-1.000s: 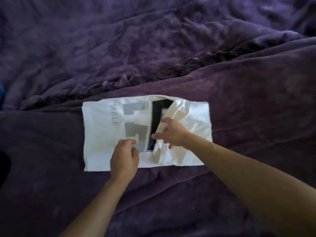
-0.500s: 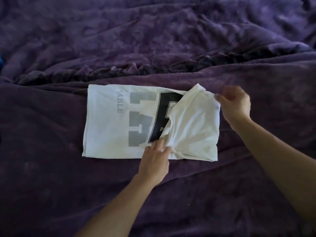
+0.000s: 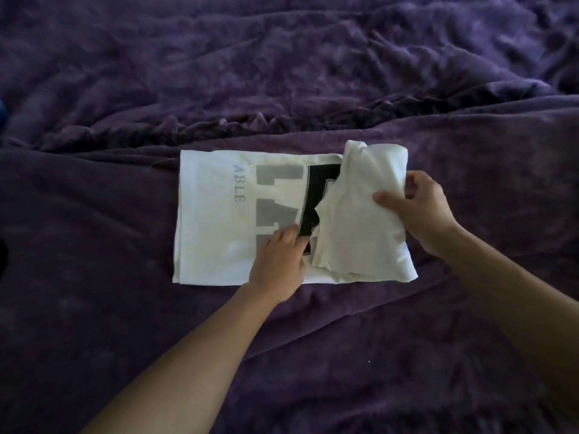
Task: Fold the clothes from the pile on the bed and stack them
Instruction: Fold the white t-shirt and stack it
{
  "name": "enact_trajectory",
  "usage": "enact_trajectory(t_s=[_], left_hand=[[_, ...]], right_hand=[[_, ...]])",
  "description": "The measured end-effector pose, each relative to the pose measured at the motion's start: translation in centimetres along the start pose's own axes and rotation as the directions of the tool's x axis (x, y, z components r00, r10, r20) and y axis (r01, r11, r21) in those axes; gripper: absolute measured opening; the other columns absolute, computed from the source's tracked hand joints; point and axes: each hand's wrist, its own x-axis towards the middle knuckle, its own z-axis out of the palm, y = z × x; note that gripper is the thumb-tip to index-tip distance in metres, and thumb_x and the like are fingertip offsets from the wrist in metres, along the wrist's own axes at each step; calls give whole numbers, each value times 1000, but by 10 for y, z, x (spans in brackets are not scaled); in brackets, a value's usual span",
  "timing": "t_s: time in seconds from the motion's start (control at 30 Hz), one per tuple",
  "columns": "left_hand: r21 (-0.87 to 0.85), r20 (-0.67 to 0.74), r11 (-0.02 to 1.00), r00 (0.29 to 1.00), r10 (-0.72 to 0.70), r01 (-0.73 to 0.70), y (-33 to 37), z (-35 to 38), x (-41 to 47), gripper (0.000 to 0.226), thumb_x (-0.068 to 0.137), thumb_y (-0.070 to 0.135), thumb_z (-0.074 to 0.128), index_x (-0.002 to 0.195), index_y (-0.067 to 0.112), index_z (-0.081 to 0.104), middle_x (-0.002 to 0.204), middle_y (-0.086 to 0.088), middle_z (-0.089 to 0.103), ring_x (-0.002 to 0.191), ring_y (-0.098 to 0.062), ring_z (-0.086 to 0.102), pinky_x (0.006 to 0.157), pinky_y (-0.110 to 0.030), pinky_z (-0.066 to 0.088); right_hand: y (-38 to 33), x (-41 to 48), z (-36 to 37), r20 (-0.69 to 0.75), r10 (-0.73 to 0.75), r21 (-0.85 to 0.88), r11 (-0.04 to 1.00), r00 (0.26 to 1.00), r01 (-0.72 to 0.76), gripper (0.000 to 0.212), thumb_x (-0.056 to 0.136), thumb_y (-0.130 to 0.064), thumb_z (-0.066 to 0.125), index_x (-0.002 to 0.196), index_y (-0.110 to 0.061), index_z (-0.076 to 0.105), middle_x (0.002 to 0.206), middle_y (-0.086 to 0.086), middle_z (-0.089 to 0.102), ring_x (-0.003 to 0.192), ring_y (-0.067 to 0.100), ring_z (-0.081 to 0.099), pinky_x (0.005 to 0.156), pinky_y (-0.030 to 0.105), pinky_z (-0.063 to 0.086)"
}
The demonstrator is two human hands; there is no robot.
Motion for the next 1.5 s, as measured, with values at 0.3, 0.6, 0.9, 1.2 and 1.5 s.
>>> enact_trajectory(t_s=[0.3,0.6,0.9,1.2,1.5], left_hand=[[-210,-172,953,951,-258,221,-94,-67,-119,27,81,3,62,107,8,68,113,-9,61,100,-30,59,84,-42,51],[-358,-194,860,872,-449,363,-185,-70,-156,24,84,3,61,107,6,67,108,-9,62,101,-29,59,84,-41,50],[-317,-323,942,921,-217,111,-156,-121,-17,32,89,28,61,114,9,60,122,-13,52,115,-31,47,93,-42,41],[41,-35,982,982,-185,186,-168,-124,72,88,64,52,80,133,15,39,135,-11,50,126,-33,44,100,-48,34],[203,-102,964,975,195,-172,-114,-140,-28,32,72,24,70,100,21,55,114,0,51,111,-24,46,89,-35,32]], right_hand=[[-106,-54,175,198,-90,-451,876,976,173,72,81,-23,70,139,-18,27,106,17,64,87,39,65,80,50,54],[-82,-84,300,436,1,-384,905,900,185,87,83,-14,65,151,-26,12,91,5,70,80,22,69,71,38,57],[-98,0,182,135,-299,-779,557,945,288,49,85,-30,65,131,-25,51,128,3,59,119,27,52,91,41,45],[-76,43,193,370,-18,-872,339,929,354,83,69,-58,75,138,-27,39,128,9,60,113,34,57,89,41,45],[-41,-117,126,281,-371,-737,508,885,447,12,76,-22,70,81,-13,64,87,6,64,83,36,61,57,36,40]])
